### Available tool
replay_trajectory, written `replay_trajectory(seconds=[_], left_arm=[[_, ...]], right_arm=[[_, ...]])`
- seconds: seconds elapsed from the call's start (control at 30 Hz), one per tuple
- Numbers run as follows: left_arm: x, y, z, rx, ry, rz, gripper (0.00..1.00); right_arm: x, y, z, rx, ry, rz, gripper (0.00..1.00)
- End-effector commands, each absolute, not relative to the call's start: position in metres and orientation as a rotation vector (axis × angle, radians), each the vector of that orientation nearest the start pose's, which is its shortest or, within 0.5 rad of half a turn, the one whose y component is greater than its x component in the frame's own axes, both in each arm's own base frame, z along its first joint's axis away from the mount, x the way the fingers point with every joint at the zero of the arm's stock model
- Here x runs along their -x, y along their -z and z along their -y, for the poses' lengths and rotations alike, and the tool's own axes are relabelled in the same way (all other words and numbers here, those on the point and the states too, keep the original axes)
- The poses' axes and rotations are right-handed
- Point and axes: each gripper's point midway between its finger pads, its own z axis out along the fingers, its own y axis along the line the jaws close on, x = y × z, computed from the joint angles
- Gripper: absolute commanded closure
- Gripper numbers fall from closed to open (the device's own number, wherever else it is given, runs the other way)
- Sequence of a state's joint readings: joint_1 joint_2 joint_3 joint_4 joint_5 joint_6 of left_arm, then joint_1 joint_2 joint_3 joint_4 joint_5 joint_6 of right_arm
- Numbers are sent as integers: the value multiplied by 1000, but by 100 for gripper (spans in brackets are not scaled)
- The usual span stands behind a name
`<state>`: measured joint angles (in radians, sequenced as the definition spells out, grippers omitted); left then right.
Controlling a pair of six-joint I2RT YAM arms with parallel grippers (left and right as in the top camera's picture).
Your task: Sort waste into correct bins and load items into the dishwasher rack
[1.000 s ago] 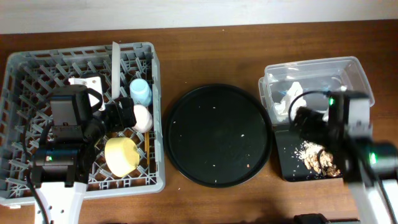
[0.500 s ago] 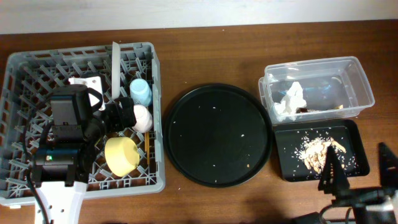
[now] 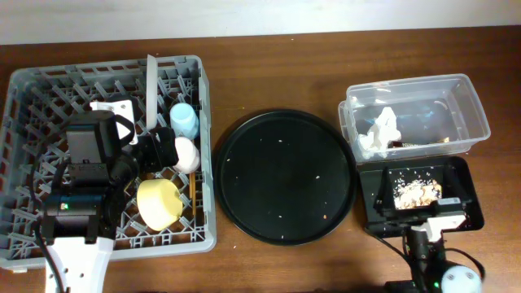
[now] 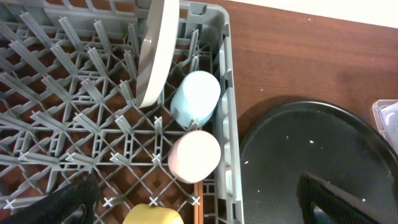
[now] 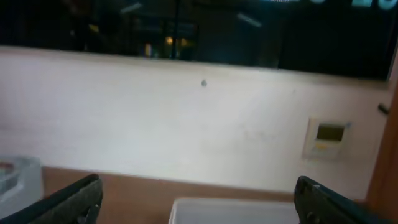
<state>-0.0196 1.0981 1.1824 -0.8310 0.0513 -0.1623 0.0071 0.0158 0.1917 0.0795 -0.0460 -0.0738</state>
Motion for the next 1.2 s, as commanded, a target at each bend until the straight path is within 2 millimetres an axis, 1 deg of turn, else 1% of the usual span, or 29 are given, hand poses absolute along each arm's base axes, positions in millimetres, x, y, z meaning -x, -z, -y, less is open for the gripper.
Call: replay_trajectory(seconds=[0.0, 0.07, 0.17, 0.2, 0.27, 0.37, 1.17], left_arm=[[-321, -270, 15, 147, 151, -2298, 1], [-321, -270, 15, 147, 151, -2298, 1], [-321, -270, 15, 147, 151, -2298, 1], [-321, -270, 15, 147, 151, -2298, 1], [-321, -270, 15, 147, 151, -2298, 1], [-321, -270, 15, 147, 151, -2298, 1], [-321, -270, 15, 147, 151, -2298, 1]], right_arm=[[-234, -248, -6, 56, 5, -1376, 2], [-239, -228, -6, 57, 3, -1419, 1], [-246, -191, -7, 45, -16, -1504, 1], [-246, -185, -7, 47, -19, -1530, 1], [-247, -178, -8, 51, -23, -1557, 1], [-246, -157, -8, 51, -26, -1645, 1], [-246, -157, -8, 49, -24, -1644, 1]])
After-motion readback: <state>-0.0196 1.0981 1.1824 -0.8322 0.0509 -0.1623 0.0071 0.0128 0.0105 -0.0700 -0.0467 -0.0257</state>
